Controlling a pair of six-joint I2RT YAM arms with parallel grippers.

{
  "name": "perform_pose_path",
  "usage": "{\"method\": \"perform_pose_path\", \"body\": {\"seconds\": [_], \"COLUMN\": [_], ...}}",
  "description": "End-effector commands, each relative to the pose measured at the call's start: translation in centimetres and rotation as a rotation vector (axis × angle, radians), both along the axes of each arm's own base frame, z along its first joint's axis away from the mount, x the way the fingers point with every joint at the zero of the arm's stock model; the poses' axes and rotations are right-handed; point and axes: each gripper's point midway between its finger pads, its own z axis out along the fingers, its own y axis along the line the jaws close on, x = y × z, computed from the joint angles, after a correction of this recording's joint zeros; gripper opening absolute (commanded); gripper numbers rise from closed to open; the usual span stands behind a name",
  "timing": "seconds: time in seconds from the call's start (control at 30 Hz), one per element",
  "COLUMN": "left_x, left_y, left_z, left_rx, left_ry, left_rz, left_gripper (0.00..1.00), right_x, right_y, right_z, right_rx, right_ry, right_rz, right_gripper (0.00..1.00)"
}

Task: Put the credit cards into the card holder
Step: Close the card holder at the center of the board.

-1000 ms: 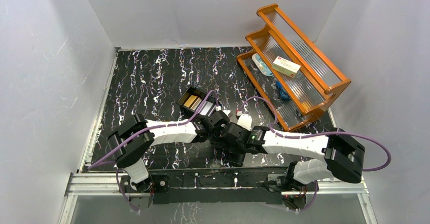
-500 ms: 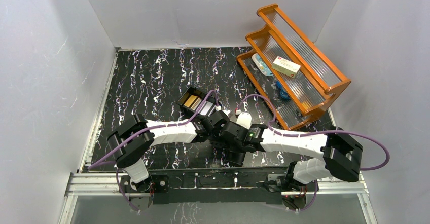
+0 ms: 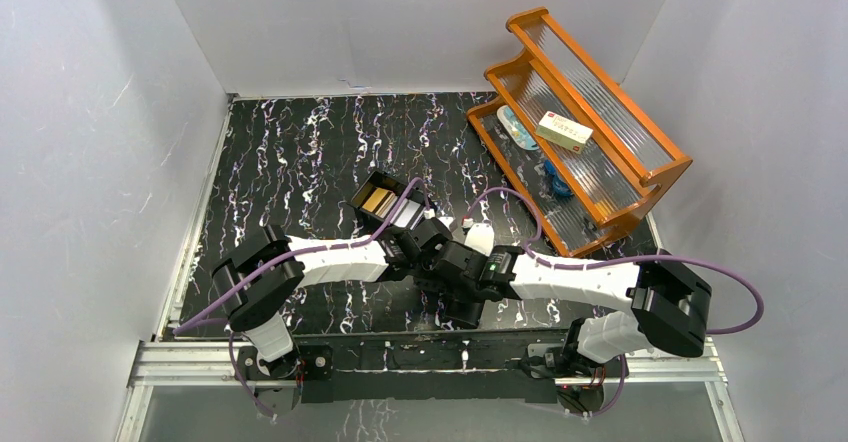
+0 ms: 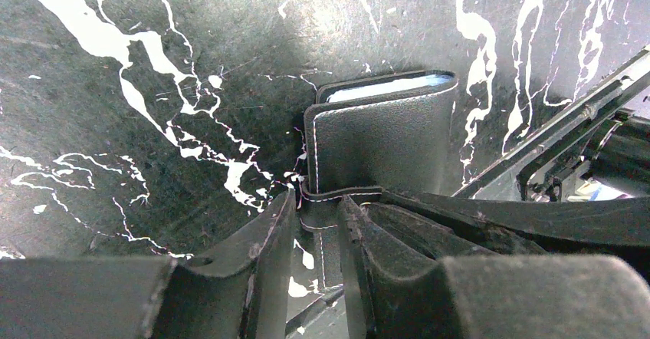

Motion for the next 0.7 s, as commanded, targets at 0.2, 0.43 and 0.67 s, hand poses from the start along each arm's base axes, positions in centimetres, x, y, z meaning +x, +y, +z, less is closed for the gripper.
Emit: {"method": "perform_pose_path", "body": {"seconds": [0.2,0.43,0.67], "left_x": [-0.6,-0.6,-0.5], "left_y": [0.6,0.9,0.8], "left_z": [0.3,0.5,1.1], "left_rx": [0.002,-0.001,-0.018], "left_ry": [-0.005,-0.010,-0.019], "left_rz": [-0.002,0.007,0.013], "left_gripper": [0.25,0.26,0.26], "right_x": [-0.6,-2.0,-3.9], "right_y": [-1.6,-3.8,-6.1], "right_z": [-2.2,-3.8,-5.4], "right_rx": [-0.063,-0.112,-0.179], "right_ry": [0.026,0.080,0.154], "right_rz": [-0.009,-0.025,-0.036], "right_gripper": [0.13,0.03,0.00]}}
